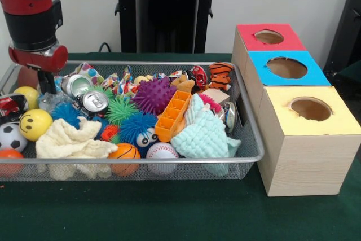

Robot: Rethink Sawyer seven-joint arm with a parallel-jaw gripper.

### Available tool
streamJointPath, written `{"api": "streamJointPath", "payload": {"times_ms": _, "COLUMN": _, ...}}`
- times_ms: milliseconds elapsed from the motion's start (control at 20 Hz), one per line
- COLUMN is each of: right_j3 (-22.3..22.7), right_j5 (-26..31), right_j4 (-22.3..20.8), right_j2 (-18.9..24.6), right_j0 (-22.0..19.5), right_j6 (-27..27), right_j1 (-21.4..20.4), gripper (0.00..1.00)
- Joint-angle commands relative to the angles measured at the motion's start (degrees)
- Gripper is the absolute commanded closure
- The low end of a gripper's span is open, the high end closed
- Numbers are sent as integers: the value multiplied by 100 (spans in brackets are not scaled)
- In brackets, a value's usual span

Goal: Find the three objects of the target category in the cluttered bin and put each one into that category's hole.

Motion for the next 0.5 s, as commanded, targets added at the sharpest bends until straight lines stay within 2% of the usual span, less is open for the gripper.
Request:
{"api": "streamJointPath", "payload": {"times_ms": 50, "right_j3": 425, "right_j5": -187, "right_j4": -251, "right_j2": 290, "right_j0": 205, "right_j6": -526, "right_j1": -98, "gripper": 100}}
{"api": "streamJointPath", "payload": {"times_ms": 300, "right_j3": 990, "right_j5": 537, "right_j4": 203, "right_j2": 349, "right_j0": 469, "right_j6": -540, "right_j1": -1398, "gripper": 100}}
{"api": "streamJointPath", "payload": {"times_ms": 500, "right_j3": 1061, "right_j5": 978, "right_j4": 475, "right_j2": 358, "right_j0": 642, "right_j6": -593, "right_j1": -1858, "gripper": 100}}
